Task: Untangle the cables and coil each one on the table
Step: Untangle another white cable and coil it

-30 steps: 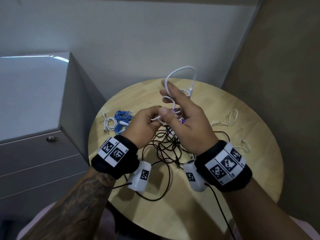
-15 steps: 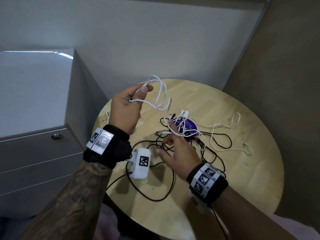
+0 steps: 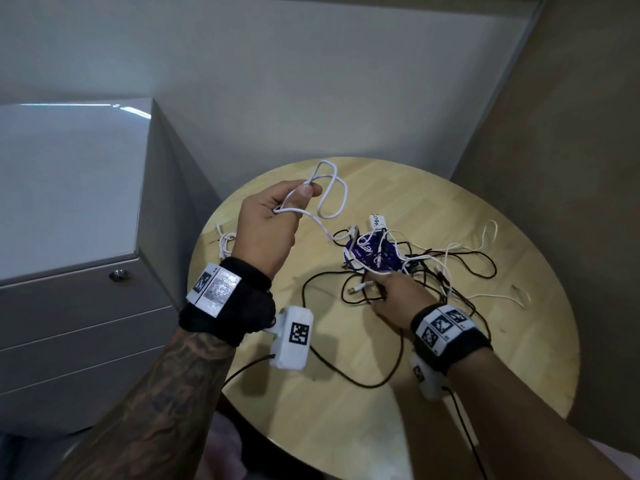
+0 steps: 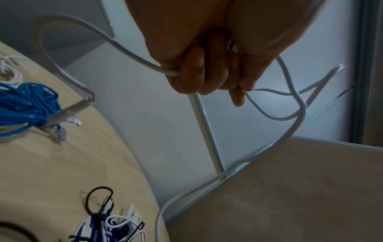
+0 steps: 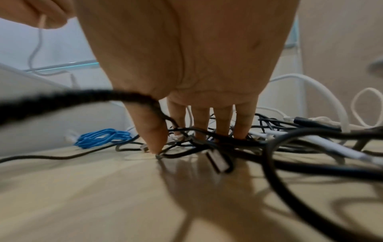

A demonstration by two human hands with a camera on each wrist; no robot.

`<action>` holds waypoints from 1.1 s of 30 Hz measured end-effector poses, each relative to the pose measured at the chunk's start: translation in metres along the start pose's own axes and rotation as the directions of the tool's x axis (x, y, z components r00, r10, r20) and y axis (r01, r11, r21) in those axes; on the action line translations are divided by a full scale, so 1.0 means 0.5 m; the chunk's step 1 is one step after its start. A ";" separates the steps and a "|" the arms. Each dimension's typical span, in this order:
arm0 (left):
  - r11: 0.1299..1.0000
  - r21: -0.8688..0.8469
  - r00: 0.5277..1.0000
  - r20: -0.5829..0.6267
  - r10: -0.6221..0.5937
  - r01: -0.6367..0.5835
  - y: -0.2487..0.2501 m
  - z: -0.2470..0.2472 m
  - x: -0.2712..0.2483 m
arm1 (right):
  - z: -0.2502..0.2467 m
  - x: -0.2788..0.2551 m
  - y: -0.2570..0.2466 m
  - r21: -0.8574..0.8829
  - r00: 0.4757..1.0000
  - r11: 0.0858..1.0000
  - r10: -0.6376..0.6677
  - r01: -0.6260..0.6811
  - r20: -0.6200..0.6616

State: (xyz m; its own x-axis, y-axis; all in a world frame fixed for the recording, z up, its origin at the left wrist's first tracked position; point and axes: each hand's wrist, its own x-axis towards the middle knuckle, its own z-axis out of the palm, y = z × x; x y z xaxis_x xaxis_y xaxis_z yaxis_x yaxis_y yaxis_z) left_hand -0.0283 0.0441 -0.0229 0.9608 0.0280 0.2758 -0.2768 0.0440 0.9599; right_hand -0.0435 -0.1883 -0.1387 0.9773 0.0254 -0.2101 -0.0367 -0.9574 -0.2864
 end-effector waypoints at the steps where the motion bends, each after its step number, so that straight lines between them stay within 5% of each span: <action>1: 1.000 0.003 1.000 -0.001 -0.021 0.021 -0.001 0.002 0.000 | -0.012 -0.004 0.003 0.050 1.000 0.999 0.016 -0.017 0.016; 7: 0.969 -0.025 0.968 0.056 -0.246 0.248 -0.012 0.024 0.001 | -0.119 -0.045 0.007 0.417 0.990 0.908 0.038 0.022 -0.135; 11: 0.921 -0.008 0.900 0.216 -0.379 0.390 -0.019 0.042 -0.009 | -0.176 -0.088 -0.005 0.754 0.971 0.641 0.053 0.147 -0.235; 14: 0.881 0.093 0.838 0.277 -0.471 0.465 -0.035 0.056 -0.021 | -0.190 -0.109 -0.006 0.780 0.984 0.606 -0.032 0.159 -0.175; 19: 0.847 0.463 0.827 0.343 -0.445 0.263 -0.056 0.072 -0.043 | -0.218 -0.143 -0.021 0.787 0.977 0.582 -0.088 0.207 -0.192; 22: 0.767 0.626 0.887 0.264 -0.380 0.142 -0.061 0.064 -0.038 | -0.236 -0.163 -0.030 0.740 0.971 0.630 -0.133 0.236 -0.197; 25: 0.933 0.354 0.951 0.264 -0.162 0.061 -0.048 0.069 -0.036 | -0.230 -0.169 -0.043 0.620 0.956 0.733 -0.160 0.281 -0.245; 27: 0.988 0.106 0.912 0.384 -0.147 0.115 -0.028 0.086 -0.048 | -0.219 -0.168 -0.056 0.554 0.939 0.765 -0.203 0.329 -0.278; 30: 0.967 -0.009 0.794 0.572 -0.205 0.256 -0.027 0.109 -0.074 | -0.199 -0.157 -0.069 0.368 0.860 0.811 -0.291 0.454 -0.420; 31: 0.964 -0.014 0.797 0.566 -0.211 0.266 -0.031 0.113 -0.076 | -0.190 -0.150 -0.071 0.316 0.830 0.822 -0.297 0.475 -0.473; 33: 0.962 -0.036 0.841 0.495 -0.218 0.271 -0.038 0.111 -0.067 | -0.175 -0.140 -0.077 0.451 0.874 0.788 -0.217 0.419 -0.434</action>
State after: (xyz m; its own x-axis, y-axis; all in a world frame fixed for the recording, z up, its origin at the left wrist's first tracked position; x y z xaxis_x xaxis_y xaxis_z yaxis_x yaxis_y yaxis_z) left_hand -0.0544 -0.0131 -0.0477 0.8758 -0.4804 0.0470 -0.0065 0.0855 0.9963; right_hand -0.0922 -0.1782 -0.0310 0.9531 0.1050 0.2840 0.2867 -0.6142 -0.7353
